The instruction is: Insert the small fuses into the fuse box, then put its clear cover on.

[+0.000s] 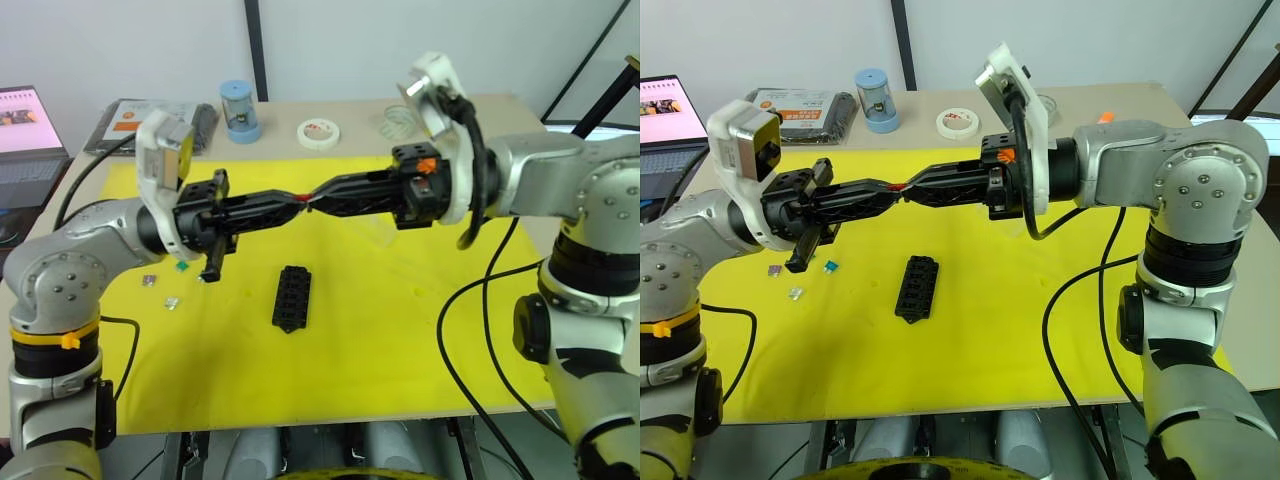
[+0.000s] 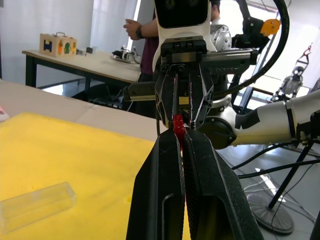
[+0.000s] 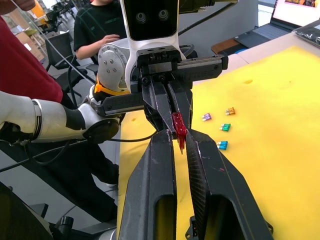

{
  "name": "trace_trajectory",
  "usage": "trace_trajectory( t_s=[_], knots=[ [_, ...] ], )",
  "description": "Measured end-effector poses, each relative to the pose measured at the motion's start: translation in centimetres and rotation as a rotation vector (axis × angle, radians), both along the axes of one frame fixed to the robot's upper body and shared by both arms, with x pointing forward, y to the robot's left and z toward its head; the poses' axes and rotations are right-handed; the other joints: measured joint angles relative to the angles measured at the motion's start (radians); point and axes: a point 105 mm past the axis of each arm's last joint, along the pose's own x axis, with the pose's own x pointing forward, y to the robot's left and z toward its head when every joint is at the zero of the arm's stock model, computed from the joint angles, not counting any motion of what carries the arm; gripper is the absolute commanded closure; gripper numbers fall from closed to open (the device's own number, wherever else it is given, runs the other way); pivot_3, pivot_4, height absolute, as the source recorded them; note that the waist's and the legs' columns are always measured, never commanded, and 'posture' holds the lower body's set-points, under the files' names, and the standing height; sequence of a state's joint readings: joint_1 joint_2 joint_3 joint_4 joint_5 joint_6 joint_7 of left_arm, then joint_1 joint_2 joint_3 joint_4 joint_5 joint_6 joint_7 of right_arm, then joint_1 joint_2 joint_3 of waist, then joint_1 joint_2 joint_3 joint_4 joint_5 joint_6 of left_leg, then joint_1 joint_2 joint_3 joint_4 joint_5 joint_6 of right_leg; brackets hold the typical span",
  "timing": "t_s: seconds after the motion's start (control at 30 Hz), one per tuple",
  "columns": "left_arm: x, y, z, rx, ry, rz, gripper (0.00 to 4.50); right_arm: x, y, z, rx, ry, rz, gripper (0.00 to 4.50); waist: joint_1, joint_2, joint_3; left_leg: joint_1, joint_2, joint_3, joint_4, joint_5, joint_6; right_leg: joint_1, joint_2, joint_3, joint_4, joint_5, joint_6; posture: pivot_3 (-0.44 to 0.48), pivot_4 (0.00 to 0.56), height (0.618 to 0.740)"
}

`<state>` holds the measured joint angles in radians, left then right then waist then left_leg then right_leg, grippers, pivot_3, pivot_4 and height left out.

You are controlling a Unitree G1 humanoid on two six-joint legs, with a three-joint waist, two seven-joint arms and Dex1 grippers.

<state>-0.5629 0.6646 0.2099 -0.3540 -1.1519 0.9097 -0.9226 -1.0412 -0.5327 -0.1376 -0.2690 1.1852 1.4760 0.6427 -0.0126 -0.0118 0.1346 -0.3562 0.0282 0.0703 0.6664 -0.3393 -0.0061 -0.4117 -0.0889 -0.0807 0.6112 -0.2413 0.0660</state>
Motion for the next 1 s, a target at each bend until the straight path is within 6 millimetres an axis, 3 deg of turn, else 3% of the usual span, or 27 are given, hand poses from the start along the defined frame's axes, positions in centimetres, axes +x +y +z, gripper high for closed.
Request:
trace_trajectory(
  t_s=[0.07,0.43,0.53,0.67,0.77,0.87,1.0],
  knots=[
    [0.0,0.0,0.0,0.000,-0.002,-0.003,4.50,0.1,0.0,0.0,-0.003,0.000,-0.006,4.48,0.000,0.000,0.000,0.000,0.000,0.000,0.000,0.000,0.000,0.000,0.000,0.000,0.000,0.000,0.000,0.000,0.150,0.740],
    [0.0,0.0,-0.1,0.014,0.002,0.002,4.50,0.1,0.0,-0.2,-0.015,0.001,-0.009,4.48,0.000,0.000,0.000,0.000,0.000,0.000,0.000,0.000,0.000,0.000,0.000,0.000,0.000,0.000,0.000,0.000,0.150,0.740],
    [0.2,0.1,-0.7,0.071,0.032,0.015,3.79,0.2,-0.1,-0.6,-0.032,0.011,-0.014,4.50,0.000,0.000,0.000,0.000,0.000,0.000,0.000,0.000,0.001,0.000,0.000,0.000,0.000,0.000,0.000,0.000,0.150,0.740],
    [1.0,0.9,-1.6,0.159,0.054,0.071,2.43,0.2,-0.6,-1.6,-0.068,-0.024,-0.025,4.50,0.001,-0.002,0.002,0.000,0.000,-0.001,0.000,-0.002,0.003,0.000,0.001,0.000,-0.001,0.000,0.000,0.000,0.150,0.740],
    [1.2,2.0,-2.9,0.281,0.031,0.105,1.30,0.5,-1.0,-4.0,-0.132,-0.076,-0.035,4.50,0.000,-0.002,0.002,0.000,0.000,0.000,-0.001,-0.002,0.003,0.000,0.001,0.000,-0.002,0.000,0.000,0.000,0.150,0.740],
    [1.1,3.1,-6.2,0.424,0.039,0.113,0.15,1.1,-1.3,-6.7,-0.148,-0.159,-0.027,4.50,-0.001,-0.002,0.003,0.000,0.000,0.001,-0.002,-0.001,0.001,-0.001,0.001,0.000,-0.003,0.000,0.000,0.000,0.150,0.740],
    [0.0,4.1,-11.1,0.574,0.073,0.084,0.06,0.7,-0.9,-10.0,-0.165,-0.231,0.026,4.50,0.001,-0.002,0.004,0.000,0.002,0.001,-0.002,0.000,0.000,-0.002,0.002,0.000,-0.003,-0.001,0.001,0.000,0.150,0.740]
  ],
)
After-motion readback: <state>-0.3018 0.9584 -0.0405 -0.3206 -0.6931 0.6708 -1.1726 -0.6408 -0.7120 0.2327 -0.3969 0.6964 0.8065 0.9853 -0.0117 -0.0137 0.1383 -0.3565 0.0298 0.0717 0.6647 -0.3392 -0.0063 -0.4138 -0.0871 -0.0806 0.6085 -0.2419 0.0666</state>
